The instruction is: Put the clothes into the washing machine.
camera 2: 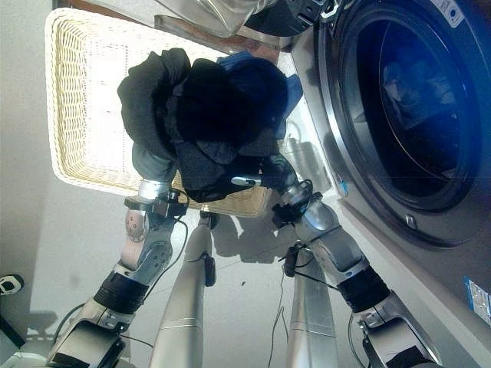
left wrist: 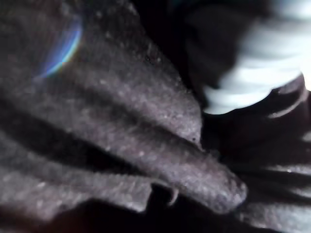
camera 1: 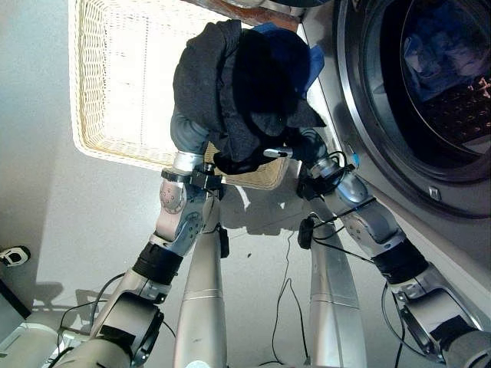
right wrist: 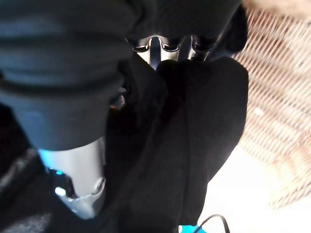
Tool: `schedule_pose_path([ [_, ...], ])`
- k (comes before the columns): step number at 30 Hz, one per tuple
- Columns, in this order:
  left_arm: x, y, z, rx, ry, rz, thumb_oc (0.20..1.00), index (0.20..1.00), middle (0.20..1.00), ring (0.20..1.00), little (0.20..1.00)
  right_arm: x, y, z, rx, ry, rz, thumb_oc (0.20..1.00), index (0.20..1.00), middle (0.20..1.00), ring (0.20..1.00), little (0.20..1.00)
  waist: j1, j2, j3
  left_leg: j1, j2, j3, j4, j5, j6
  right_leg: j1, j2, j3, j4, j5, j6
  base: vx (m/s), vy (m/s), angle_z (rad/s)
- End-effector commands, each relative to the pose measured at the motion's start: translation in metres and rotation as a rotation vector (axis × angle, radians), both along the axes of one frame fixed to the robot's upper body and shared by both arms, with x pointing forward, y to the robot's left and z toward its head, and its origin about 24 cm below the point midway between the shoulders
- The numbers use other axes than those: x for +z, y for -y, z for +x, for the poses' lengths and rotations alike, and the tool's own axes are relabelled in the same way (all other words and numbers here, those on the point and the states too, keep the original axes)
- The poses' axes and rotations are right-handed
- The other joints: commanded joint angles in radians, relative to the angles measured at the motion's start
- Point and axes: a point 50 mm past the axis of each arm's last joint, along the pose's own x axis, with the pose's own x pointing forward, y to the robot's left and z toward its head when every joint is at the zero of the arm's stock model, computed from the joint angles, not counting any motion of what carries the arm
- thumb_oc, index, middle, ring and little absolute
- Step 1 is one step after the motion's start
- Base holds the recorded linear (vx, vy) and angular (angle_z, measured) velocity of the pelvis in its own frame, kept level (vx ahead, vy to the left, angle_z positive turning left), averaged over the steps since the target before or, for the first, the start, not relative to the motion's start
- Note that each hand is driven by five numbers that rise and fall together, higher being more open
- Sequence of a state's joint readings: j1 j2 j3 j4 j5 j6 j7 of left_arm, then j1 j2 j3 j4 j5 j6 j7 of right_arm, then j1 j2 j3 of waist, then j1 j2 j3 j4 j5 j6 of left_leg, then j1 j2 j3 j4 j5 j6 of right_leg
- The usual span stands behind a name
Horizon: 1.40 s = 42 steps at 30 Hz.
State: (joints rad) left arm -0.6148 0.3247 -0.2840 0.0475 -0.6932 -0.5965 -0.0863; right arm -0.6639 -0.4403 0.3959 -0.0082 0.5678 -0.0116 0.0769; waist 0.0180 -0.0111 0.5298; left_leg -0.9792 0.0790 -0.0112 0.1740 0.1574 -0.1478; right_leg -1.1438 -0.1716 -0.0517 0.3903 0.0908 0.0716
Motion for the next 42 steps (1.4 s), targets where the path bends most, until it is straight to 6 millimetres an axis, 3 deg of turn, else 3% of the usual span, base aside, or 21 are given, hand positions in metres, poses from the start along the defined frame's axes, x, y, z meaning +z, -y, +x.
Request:
schedule_pose_path([
  [1,0.034,0.013,-0.028,-0.090,0.220,-0.042,0.200,0.200,0.200,0.200,0.200,0.018,-0.024,-0.023,0.170,0.089,0.028,1.000,1.000,1.000,1.000,1.000,-0.003,0.042,-0.010,-0.019,-0.123,-0.008,0.054,-0.025,0.084,0.083,0.067,-0.119,-0.113,0.076,0.062,0.00,0.000,0.00],
  [4,0.034,0.016,-0.027,-0.105,0.210,-0.034,0.200,0.200,0.200,0.200,0.200,0.023,-0.028,-0.025,0.193,0.097,0.057,1.000,1.000,1.000,1.000,1.000,0.000,0.043,-0.010,-0.018,-0.124,-0.008,0.056,-0.025,0.084,0.085,0.066,-0.119,-0.114,0.076,0.062,0.00,0.000,0.00],
  [5,0.033,0.017,-0.027,-0.113,0.205,-0.027,0.200,0.200,0.200,0.200,0.200,0.025,-0.030,-0.026,0.204,0.101,0.083,0.931,0.931,0.931,0.931,0.931,0.002,0.044,-0.010,-0.018,-0.124,-0.009,0.056,-0.023,0.084,0.084,0.065,-0.121,-0.112,0.076,0.062,0.00,-0.013,0.03],
  [6,0.033,0.019,-0.026,-0.126,0.198,-0.023,0.200,0.200,0.200,0.200,0.200,0.027,-0.031,-0.027,0.213,0.100,0.106,0.674,0.674,0.674,0.674,0.674,0.002,0.044,-0.010,-0.019,-0.125,-0.010,0.058,-0.023,0.085,0.083,0.064,-0.120,-0.111,0.077,0.063,0.00,-0.016,0.04],
  [8,0.033,0.022,-0.025,-0.136,0.192,-0.013,0.200,0.200,0.200,0.200,0.200,0.030,-0.032,-0.027,0.220,0.098,0.145,0.235,0.235,0.235,0.235,0.235,0.003,0.044,-0.010,-0.020,-0.127,-0.012,0.061,-0.024,0.085,0.084,0.065,-0.121,-0.109,0.077,0.063,0.00,-0.008,0.02],
  [9,0.032,0.025,-0.025,-0.159,0.184,-0.009,0.200,0.200,0.200,0.200,0.200,0.032,-0.034,-0.027,0.208,0.100,0.170,0.200,0.200,0.200,0.200,0.200,0.003,0.043,-0.010,-0.020,-0.127,-0.011,0.061,-0.022,0.086,0.084,0.065,-0.122,-0.110,0.079,0.064,0.00,0.000,0.00],
  [24,0.030,0.046,-0.034,-0.279,0.214,0.023,0.200,0.200,0.200,0.200,0.200,0.036,-0.034,-0.026,0.143,0.083,0.290,0.200,0.200,0.200,0.200,0.200,-0.002,0.048,-0.010,-0.032,-0.131,-0.003,0.068,-0.018,0.090,0.070,0.060,-0.122,-0.109,0.090,0.066,0.00,0.000,0.00],
  [25,0.025,0.047,-0.034,-0.281,0.201,0.024,0.200,0.200,0.200,0.200,0.200,0.031,-0.034,-0.026,0.134,0.068,0.294,0.200,0.200,0.200,0.200,0.200,0.001,0.050,-0.010,0.000,-0.129,-0.009,0.072,-0.046,0.086,0.098,0.064,-0.113,-0.099,0.063,0.075,0.04,0.004,0.00],
  [26,0.026,0.048,-0.034,-0.285,0.205,0.026,0.200,0.200,0.200,0.200,0.200,0.032,-0.034,-0.026,0.133,0.073,0.295,0.200,0.200,0.200,0.200,0.200,0.000,0.050,-0.010,-0.008,-0.130,-0.009,0.071,-0.039,0.087,0.091,0.064,-0.114,-0.100,0.070,0.073,0.00,0.000,0.00],
  [30,0.030,0.053,-0.039,-0.235,0.244,0.057,0.200,0.200,0.200,0.200,0.200,0.035,-0.034,-0.028,0.129,0.088,0.313,0.200,0.200,0.200,0.200,0.200,-0.004,0.046,-0.010,-0.033,-0.131,-0.003,0.069,-0.018,0.092,0.068,0.063,-0.121,-0.103,0.091,0.066,0.00,0.000,0.00],
  [31,0.028,0.053,-0.039,-0.214,0.237,0.058,0.200,0.200,0.200,0.200,0.200,0.032,-0.034,-0.028,0.123,0.078,0.317,0.200,0.200,0.200,0.200,0.200,-0.002,0.047,-0.010,-0.010,-0.130,-0.008,0.072,-0.037,0.089,0.087,0.066,-0.114,-0.095,0.071,0.073,0.00,0.000,0.00],
  [32,0.031,0.053,-0.040,-0.199,0.252,0.061,0.200,0.200,0.200,0.200,0.200,0.035,-0.034,-0.028,0.123,0.092,0.318,0.200,0.200,0.200,0.200,0.200,-0.004,0.047,-0.010,-0.035,-0.131,-0.003,0.071,-0.017,0.092,0.065,0.063,-0.121,-0.101,0.091,0.065,0.04,-0.012,-0.01],
  [33,0.029,0.052,-0.040,-0.127,0.246,0.065,0.363,0.363,0.363,0.363,0.363,0.032,-0.032,-0.028,0.111,0.081,0.337,0.200,0.200,0.200,0.200,0.200,-0.001,0.047,-0.010,-0.005,-0.129,-0.009,0.074,-0.043,0.089,0.094,0.065,-0.114,-0.093,0.064,0.075,0.00,0.000,0.00],
  [34,0.032,0.050,-0.040,-0.089,0.266,0.068,0.567,0.567,0.567,0.567,0.567,0.037,-0.030,-0.028,0.110,0.099,0.343,0.200,0.200,0.200,0.200,0.200,-0.002,0.047,-0.010,-0.036,-0.131,-0.004,0.072,-0.018,0.092,0.067,0.061,-0.123,-0.102,0.089,0.066,0.04,-0.012,0.00],
  [35,0.029,0.050,-0.040,-0.074,0.249,0.068,0.718,0.718,0.718,0.718,0.718,0.033,-0.030,-0.028,0.105,0.084,0.347,0.200,0.200,0.200,0.200,0.200,0.000,0.048,-0.010,-0.006,-0.129,-0.010,0.075,-0.044,0.088,0.092,0.064,-0.114,-0.091,0.063,0.075,0.00,0.000,0.00],
  [36,0.029,0.049,-0.038,0.023,0.251,0.086,1.000,1.000,1.000,1.000,1.000,0.036,-0.028,-0.028,0.095,0.094,0.369,0.200,0.200,0.200,0.200,0.200,0.002,0.048,-0.010,-0.010,-0.130,-0.013,0.078,-0.043,0.088,0.089,0.064,-0.115,-0.088,0.063,0.076,0.00,0.000,0.00],
  [37,0.032,0.049,-0.038,0.053,0.267,0.093,1.000,1.000,1.000,1.000,1.000,0.040,-0.027,-0.028,0.096,0.111,0.374,0.200,0.200,0.200,0.200,0.200,0.000,0.047,-0.010,-0.040,-0.132,-0.008,0.075,-0.017,0.091,0.063,0.060,-0.123,-0.096,0.088,0.067,-0.03,-0.005,0.02],
  [42,0.032,0.042,-0.033,0.272,0.311,0.187,1.000,1.000,1.000,1.000,1.000,0.048,-0.012,-0.028,0.048,0.161,0.429,0.200,0.200,0.200,0.200,0.200,0.002,0.051,-0.010,-0.044,-0.129,-0.009,0.078,-0.017,0.089,0.061,0.054,-0.124,-0.094,0.085,0.069,-0.01,0.000,0.00],
])
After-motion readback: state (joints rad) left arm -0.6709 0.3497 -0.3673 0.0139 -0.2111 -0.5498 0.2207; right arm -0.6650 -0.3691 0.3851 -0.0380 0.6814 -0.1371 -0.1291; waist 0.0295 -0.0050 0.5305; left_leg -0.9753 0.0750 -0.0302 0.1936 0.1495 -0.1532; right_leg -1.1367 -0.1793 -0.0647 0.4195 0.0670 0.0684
